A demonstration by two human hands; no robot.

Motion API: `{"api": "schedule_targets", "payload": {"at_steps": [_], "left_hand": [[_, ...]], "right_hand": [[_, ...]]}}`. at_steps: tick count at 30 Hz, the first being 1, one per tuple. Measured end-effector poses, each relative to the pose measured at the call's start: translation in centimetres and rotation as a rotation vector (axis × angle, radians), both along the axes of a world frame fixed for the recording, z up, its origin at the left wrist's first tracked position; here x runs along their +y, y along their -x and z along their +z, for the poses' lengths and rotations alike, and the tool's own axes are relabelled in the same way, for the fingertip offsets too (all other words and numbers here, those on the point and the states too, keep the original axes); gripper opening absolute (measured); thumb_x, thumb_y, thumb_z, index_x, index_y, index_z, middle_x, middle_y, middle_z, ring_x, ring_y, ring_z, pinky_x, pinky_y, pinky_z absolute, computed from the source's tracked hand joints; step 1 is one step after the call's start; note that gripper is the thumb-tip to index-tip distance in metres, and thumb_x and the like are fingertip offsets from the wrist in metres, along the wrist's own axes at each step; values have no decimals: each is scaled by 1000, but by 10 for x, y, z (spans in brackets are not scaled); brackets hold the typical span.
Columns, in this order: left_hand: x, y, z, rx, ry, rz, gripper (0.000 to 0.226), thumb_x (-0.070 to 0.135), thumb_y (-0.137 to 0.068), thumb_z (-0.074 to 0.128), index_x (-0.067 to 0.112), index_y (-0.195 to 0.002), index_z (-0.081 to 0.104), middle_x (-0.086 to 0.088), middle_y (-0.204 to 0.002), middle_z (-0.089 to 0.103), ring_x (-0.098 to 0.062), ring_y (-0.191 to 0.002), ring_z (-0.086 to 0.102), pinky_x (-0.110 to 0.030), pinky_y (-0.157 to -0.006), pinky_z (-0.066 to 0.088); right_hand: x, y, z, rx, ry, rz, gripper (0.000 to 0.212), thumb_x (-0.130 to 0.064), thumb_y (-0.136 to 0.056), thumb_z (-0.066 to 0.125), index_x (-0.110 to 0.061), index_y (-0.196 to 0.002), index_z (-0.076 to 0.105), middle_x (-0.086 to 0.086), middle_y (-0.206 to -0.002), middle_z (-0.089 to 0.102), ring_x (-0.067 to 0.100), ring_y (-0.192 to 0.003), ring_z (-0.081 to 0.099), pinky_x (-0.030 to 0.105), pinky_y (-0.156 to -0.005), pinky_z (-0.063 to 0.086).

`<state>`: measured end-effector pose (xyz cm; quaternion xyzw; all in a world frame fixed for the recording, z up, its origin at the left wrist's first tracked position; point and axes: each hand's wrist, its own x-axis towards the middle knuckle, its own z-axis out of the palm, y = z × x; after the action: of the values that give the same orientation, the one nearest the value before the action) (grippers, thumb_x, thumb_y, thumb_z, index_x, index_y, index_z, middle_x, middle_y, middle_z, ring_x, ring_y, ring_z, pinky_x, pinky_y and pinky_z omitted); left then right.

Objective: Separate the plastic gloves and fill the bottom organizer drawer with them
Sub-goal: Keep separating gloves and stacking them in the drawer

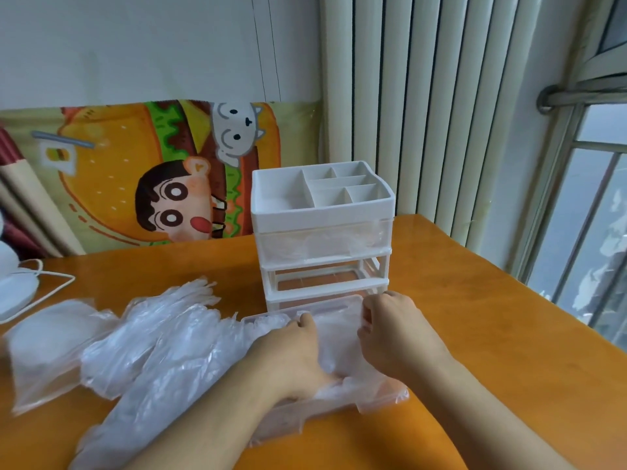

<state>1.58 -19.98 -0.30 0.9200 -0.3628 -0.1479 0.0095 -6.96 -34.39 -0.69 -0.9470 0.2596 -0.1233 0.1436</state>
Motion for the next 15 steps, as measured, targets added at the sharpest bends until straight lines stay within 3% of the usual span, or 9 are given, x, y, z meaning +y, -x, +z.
{"api": "schedule_targets", "payload": {"at_steps": [1, 3, 4, 6, 8, 11, 15], "left_hand": [[0, 0, -2, -14, 16, 3, 113, 69, -88, 62, 16, -164, -2, -8, -135, 62, -11, -78, 58, -22, -49, 37], [-1, -2, -7, -65, 41, -9, 97, 62, -94, 57, 8, -162, 13, -10, -135, 62, -16, -90, 63, -23, -59, 43], [-2, -3, -10, -82, 51, -19, 87, 62, -97, 53, 5, -157, 25, -12, -132, 63, -20, -98, 65, -26, -67, 46], [-2, -5, -15, -118, 94, -18, 78, 62, -97, 51, 6, -148, 30, -11, -131, 62, -25, -105, 66, -32, -80, 53], [-1, -5, -16, -120, 148, 9, 72, 49, -97, 52, 8, -151, 26, -9, -134, 62, -25, -106, 67, -38, -86, 59], [2, -4, -15, -81, 157, 31, 83, 36, -98, 54, 14, -163, 7, -8, -152, 52, -25, -114, 67, -35, -89, 59], [8, -7, -9, 23, 170, -9, 85, 29, -98, 60, 10, -162, 9, -5, -135, 62, -17, -102, 67, -26, -75, 56]], "right_hand": [[4, 3, 5, -4, 35, -14, 20, -24, -97, 72, -23, -98, 52, -3, -108, 58, 13, -76, 57, 20, -55, 47], [12, 8, 17, -53, 158, 0, 41, -39, -95, 75, -28, -124, 48, -5, -119, 55, 12, -82, 58, 19, -58, 48], [16, 9, 23, -103, 180, 44, 43, -39, -95, 75, -29, -126, 48, -7, -120, 54, 11, -84, 58, 19, -61, 50], [30, 11, 36, -106, 82, 161, 29, -32, -97, 72, -28, -121, 58, -10, -116, 57, 10, -87, 61, 24, -70, 59], [38, 6, 39, 90, -54, 216, 27, -23, -97, 67, -23, -124, 66, -6, -121, 63, 14, -94, 67, 30, -75, 63], [40, -4, 37, 443, -59, 230, 47, -16, -95, 62, -17, -142, 57, 3, -141, 52, 22, -96, 64, 23, -60, 47], [33, -13, 44, 579, -27, 276, 73, -27, -96, 67, -20, -160, 34, 6, -154, 41, 28, -116, 61, 30, -78, 53]]}}
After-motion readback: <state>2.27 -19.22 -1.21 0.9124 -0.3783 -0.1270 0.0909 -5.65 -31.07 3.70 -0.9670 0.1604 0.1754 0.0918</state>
